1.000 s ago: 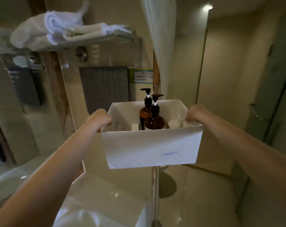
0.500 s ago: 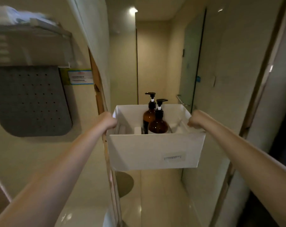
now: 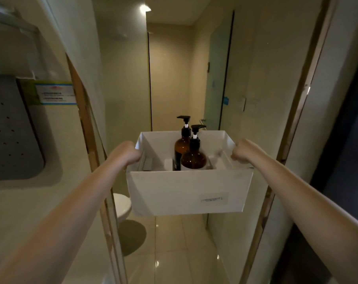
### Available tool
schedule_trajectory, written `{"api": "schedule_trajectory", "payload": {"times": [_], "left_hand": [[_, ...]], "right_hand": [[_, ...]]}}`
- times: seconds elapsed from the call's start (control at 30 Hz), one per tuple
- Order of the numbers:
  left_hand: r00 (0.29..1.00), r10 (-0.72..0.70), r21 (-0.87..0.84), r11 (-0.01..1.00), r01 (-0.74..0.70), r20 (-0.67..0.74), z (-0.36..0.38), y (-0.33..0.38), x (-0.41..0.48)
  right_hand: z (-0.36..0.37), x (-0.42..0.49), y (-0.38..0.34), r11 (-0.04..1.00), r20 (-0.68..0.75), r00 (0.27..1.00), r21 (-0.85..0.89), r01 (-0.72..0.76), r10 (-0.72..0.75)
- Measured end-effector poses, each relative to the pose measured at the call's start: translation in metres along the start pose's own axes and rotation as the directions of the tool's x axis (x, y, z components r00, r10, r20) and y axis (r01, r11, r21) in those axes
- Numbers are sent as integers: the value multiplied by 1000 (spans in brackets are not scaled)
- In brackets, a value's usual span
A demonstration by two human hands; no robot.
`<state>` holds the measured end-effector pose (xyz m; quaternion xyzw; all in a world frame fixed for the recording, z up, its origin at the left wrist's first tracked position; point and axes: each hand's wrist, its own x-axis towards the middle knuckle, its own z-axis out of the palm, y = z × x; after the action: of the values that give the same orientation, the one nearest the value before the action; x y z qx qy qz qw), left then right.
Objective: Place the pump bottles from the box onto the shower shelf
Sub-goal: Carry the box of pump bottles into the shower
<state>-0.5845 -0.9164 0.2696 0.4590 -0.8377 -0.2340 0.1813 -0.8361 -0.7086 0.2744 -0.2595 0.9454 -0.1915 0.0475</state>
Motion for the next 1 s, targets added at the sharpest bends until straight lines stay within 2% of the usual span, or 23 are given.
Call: {"api": "schedule_trajectory", "payload": {"times": [0.33,0.5,0.8,1.0], "left_hand": [[999,-46,-60,997,46,-1,23,19,40],[997,-70,-20,997,70,-13,29,18,71],[999,-41,-3,999,41,-16,36,7,163],[1000,-17,-80,997,17,-6,33,1,232]], "right_hand": [[-3,61,2,997,20,998,-32,65,-65],[7,90,-11,997,28,997,-23,73,-72],[37,163,-50,997,40,997,33,69,-70],[49,216,-90,999,21,999,-3,33,-33]]}}
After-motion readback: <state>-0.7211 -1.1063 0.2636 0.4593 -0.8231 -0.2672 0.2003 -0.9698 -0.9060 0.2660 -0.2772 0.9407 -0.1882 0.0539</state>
